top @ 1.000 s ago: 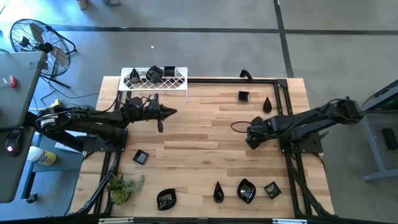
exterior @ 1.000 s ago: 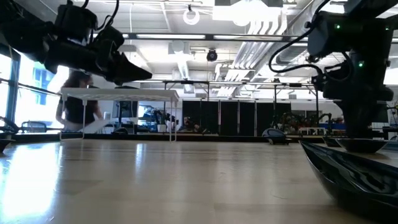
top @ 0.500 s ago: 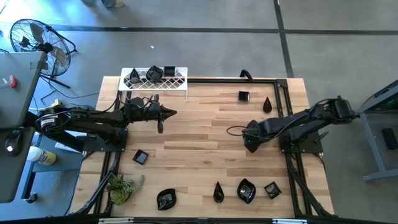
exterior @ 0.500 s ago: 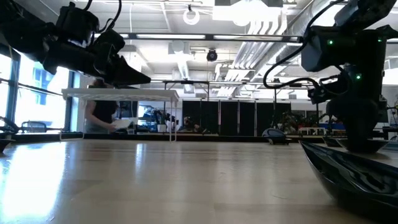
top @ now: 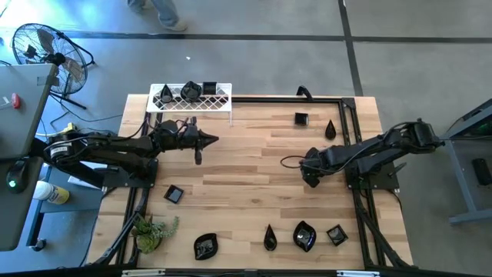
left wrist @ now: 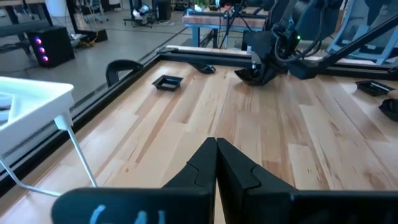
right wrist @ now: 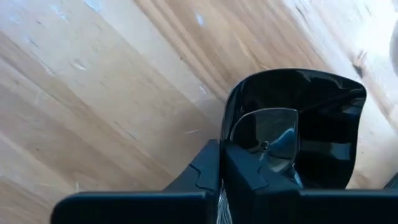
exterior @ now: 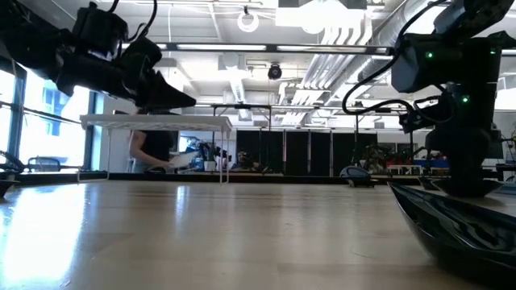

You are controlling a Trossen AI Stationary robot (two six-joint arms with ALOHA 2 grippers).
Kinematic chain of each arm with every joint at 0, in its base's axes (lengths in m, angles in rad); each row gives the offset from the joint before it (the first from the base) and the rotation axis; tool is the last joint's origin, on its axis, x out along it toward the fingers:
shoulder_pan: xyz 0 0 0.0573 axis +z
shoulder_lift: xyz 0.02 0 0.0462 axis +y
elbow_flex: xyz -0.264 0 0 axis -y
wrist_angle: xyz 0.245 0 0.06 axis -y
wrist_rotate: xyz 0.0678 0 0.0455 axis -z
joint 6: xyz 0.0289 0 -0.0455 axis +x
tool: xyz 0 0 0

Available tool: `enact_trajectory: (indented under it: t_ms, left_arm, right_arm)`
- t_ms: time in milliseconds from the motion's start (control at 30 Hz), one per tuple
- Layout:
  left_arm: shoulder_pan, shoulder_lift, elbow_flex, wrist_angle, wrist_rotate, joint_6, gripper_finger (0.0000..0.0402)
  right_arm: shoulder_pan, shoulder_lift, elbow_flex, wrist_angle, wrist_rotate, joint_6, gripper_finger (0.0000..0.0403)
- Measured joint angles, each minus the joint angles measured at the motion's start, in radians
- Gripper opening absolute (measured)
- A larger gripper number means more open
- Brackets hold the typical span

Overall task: Pick & Place Mini shaped plates
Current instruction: Stack the top right leaf-shaped plate on top of the leaf-shaped plates on the shelf

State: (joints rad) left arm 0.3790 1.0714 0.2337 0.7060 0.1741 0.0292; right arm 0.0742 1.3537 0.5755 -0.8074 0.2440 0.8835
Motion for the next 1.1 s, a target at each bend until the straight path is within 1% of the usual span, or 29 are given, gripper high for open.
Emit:
enact_trajectory:
  t_ms: [133,267,333,433,533,667,833,967,1033,1100]
  left_arm:
    - [0.000,0.000,0.000,0.006,0.000,0.000,0.0000]
    - [0.000,0.000,0.000,0.009,-0.001,-0.008,0.0000]
    - [0.000,0.000,0.000,0.009,-0.002,-0.011,0.0000]
    - [0.000,0.000,0.000,0.009,-0.007,-0.017,0.0000]
    - [0.000,0.000,0.000,0.009,-0.008,-0.019,0.0000]
    - [0.000,0.000,0.000,0.009,-0.008,-0.019,0.0000]
    - [0.000,0.000,0.000,0.000,-0.008,-0.021,0.0000]
    - [0.000,0.000,0.000,-0.002,-0.007,-0.027,0.0000]
    - [0.000,0.000,0.000,-0.002,-0.007,-0.027,0.0000]
    - [0.000,0.000,0.000,-0.004,-0.007,-0.033,0.0000]
  right_arm:
    - [0.005,0.000,0.025,-0.001,-0.012,-0.023,0.0019]
    - [0.026,0.000,0.100,0.004,0.003,-0.086,0.0010]
    - [0.039,0.000,0.151,0.006,0.025,-0.124,0.0003]
    - [0.060,0.000,0.230,0.037,0.079,-0.200,0.0005]
    - [0.077,0.000,0.287,0.139,0.125,-0.318,0.0008]
    - [0.084,0.035,0.320,0.401,0.126,-0.575,0.0003]
    - [0.083,0.185,0.384,0.625,0.065,-0.934,0.0006]
    - [0.083,0.337,0.476,0.711,-0.031,-1.261,0.0003]
    - [0.083,0.411,0.529,0.717,-0.078,-1.405,0.0002]
    - [0.081,0.480,0.578,0.711,-0.102,-1.530,0.0003]
